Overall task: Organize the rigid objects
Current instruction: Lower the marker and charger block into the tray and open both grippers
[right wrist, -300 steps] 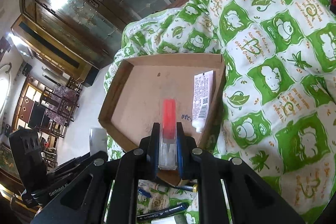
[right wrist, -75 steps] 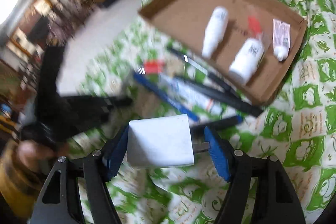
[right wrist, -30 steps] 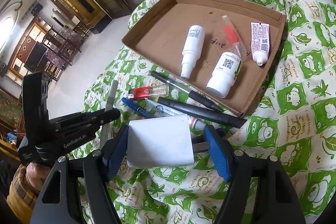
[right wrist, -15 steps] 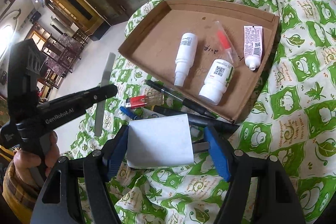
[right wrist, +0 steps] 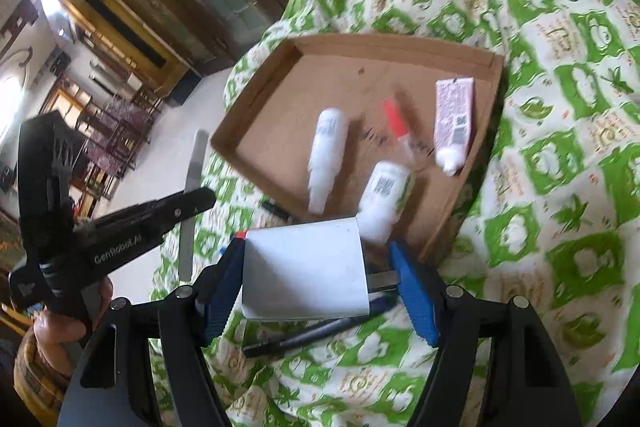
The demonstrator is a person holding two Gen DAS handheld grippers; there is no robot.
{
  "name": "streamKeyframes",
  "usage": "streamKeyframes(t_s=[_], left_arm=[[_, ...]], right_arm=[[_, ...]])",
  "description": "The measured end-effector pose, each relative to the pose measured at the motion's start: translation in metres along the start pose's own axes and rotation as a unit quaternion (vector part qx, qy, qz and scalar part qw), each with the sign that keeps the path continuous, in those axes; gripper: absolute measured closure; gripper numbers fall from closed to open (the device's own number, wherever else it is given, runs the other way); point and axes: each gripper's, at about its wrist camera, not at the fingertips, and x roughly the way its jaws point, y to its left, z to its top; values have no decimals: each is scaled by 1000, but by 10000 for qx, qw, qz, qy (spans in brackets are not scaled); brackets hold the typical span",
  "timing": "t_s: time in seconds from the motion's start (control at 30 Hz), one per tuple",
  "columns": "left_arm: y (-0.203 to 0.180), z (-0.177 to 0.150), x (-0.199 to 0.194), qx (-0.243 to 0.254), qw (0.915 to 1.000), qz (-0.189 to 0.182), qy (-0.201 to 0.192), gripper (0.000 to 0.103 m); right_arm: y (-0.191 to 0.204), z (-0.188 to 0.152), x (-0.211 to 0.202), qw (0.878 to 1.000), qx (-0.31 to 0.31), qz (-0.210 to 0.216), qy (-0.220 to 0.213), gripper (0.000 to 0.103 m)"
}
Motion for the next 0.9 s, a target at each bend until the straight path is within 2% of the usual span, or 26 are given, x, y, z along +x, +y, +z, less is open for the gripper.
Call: streamKeyframes(t_s=[0.53, 0.9], left_arm=[[-20, 28, 25, 262, 9996, -21, 63, 92], [-23, 54, 37, 276, 9996, -72, 10, 92]], right_arm=[[-31, 38, -7, 9968, 493, -328, -537, 31], [-53, 58, -13, 9931, 810, -437, -731, 31]])
